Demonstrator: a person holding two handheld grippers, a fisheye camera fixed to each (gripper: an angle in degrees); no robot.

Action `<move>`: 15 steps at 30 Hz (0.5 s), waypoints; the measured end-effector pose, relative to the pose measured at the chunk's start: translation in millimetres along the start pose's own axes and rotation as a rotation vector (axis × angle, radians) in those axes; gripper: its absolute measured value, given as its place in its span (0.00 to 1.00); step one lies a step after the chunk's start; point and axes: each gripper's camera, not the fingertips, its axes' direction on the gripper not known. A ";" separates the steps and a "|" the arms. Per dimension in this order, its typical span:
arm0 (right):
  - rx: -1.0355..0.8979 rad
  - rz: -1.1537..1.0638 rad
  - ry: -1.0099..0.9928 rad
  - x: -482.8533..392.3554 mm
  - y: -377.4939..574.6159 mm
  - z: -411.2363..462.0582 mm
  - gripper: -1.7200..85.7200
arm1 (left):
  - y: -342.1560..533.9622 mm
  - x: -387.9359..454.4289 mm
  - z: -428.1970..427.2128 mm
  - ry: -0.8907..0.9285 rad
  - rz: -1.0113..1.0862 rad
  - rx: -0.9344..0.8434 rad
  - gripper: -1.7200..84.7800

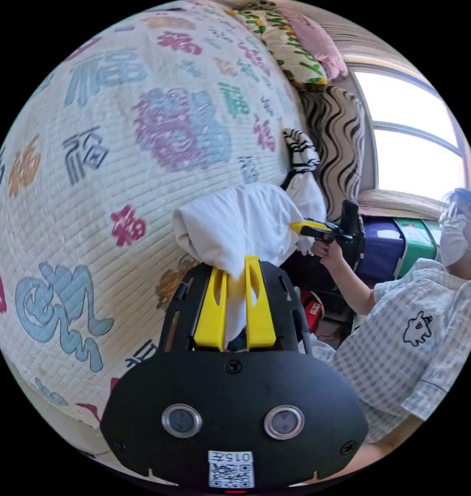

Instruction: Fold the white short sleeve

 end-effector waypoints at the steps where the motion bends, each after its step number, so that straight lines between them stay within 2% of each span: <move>1: 0.040 -0.017 -0.003 1.3 -4.9 -37.0 0.06 | -16.9 20.8 -1.0 0.019 0.054 0.028 0.09; 5: 0.155 -0.053 0.040 11.9 -24.9 -154.9 0.05 | -80.9 82.7 9.3 0.119 0.225 0.110 0.09; 10: 0.222 -0.032 0.226 56.3 -55.4 -304.2 0.06 | -199.5 154.0 75.8 0.250 0.376 0.164 0.09; 15: 0.201 0.158 0.293 151.4 -79.0 -368.6 0.06 | -285.0 171.6 173.9 0.278 0.301 0.152 0.09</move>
